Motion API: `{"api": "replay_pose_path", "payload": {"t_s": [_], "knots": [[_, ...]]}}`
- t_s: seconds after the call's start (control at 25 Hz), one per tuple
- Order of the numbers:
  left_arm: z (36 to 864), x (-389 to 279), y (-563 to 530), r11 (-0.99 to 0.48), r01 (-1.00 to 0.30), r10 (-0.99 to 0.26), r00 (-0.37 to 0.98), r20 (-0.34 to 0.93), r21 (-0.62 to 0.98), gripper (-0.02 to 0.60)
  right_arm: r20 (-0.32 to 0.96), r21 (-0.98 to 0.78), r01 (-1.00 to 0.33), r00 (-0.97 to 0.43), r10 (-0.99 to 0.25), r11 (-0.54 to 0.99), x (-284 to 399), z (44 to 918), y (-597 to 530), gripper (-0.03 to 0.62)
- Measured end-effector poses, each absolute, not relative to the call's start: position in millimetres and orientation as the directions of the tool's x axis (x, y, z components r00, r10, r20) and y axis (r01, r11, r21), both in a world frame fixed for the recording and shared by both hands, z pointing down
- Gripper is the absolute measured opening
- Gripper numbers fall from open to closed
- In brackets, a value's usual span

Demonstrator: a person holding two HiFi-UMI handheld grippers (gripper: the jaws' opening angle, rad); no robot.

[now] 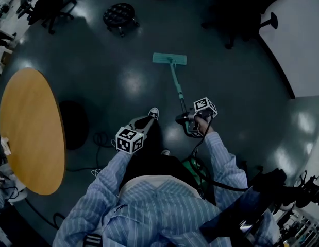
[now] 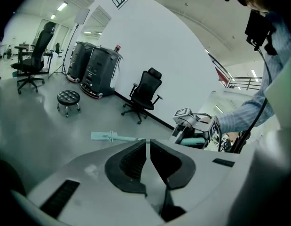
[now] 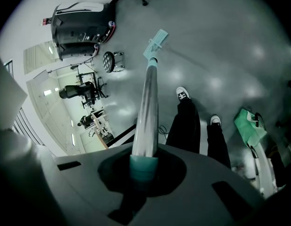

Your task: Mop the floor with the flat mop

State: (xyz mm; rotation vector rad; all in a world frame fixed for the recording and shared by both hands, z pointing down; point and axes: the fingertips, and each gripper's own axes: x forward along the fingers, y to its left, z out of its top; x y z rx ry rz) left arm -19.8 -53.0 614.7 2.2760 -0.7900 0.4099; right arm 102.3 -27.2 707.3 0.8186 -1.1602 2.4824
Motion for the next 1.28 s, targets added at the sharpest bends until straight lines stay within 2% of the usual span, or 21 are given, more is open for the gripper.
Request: {"api": "replay_pose_path", "payload": {"t_s": [0.36,0.72,0.88,1.28], "knots": [[579.5,-7.3,46.0,-0.565,-0.664,-0.505,0.747,0.431,0.489,0.031,0.597,-0.596,-0.484,-0.801,0.049,-0.641,108.1,698.3,146.3,0.015],[559.4,-1.4,121.4,-0.585,-0.65,-0.513,0.76,0.399,0.486,0.031,0.629,-0.564,-0.584,-0.762,0.154,-0.584,133.8,689.4,291.8,0.015],[547.7,-1.5,155.3,-0.606,-0.635,-0.497,0.773,0.394,0.48,0.031,0.628,-0.559,-0.588,-0.761,0.165,-0.585,139.0,672.6,356.7,0.015],[549.9,-2.3,185.5,-0.593,-0.65,-0.526,0.76,0.381,0.475,0.031,0.608,-0.55,-0.571,-0.774,0.176,-0.609,171.3,656.7,432.0,0.015]]}}
